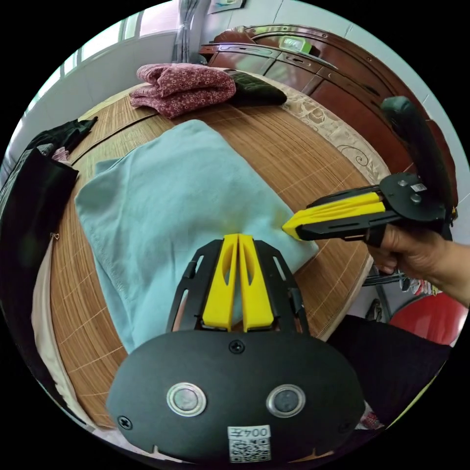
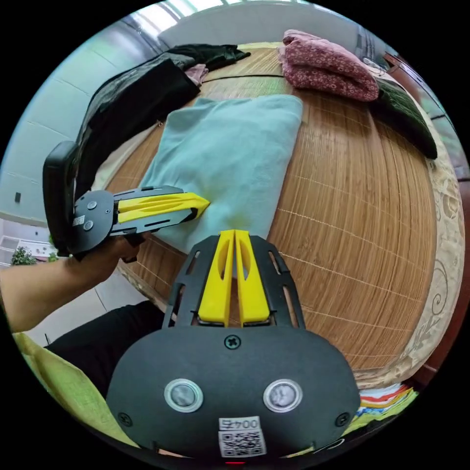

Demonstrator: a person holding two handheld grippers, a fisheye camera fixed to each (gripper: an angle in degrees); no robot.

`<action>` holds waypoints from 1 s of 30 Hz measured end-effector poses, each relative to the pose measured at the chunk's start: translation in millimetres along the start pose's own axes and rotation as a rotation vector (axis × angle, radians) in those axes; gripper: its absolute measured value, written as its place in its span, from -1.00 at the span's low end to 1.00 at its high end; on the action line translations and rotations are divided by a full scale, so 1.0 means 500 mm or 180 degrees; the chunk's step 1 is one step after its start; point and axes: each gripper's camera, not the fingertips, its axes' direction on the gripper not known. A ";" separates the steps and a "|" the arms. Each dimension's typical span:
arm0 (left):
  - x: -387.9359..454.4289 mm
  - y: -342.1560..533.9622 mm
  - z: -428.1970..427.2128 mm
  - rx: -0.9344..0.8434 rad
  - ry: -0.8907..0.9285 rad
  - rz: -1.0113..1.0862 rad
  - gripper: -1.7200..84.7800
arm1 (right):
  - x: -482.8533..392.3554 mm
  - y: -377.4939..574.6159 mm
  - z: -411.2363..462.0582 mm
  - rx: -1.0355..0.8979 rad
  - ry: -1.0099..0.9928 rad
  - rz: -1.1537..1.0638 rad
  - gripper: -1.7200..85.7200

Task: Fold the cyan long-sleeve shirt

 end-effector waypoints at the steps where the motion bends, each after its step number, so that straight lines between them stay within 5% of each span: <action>1: 0.007 0.000 0.011 0.0015 -0.0004 0.0038 -0.96 | -0.017 -0.008 0.034 -0.0049 0.0086 -0.0110 -0.98; 19: 0.077 -0.077 0.074 -0.0479 -0.0160 -0.0558 -0.96 | -0.212 -0.139 0.348 -0.0839 0.0830 -0.1627 -0.98; 30: 0.101 -0.078 0.043 -0.0437 -0.0381 -0.0834 -0.95 | -0.187 -0.218 0.434 -0.1032 0.0443 -0.1296 -0.98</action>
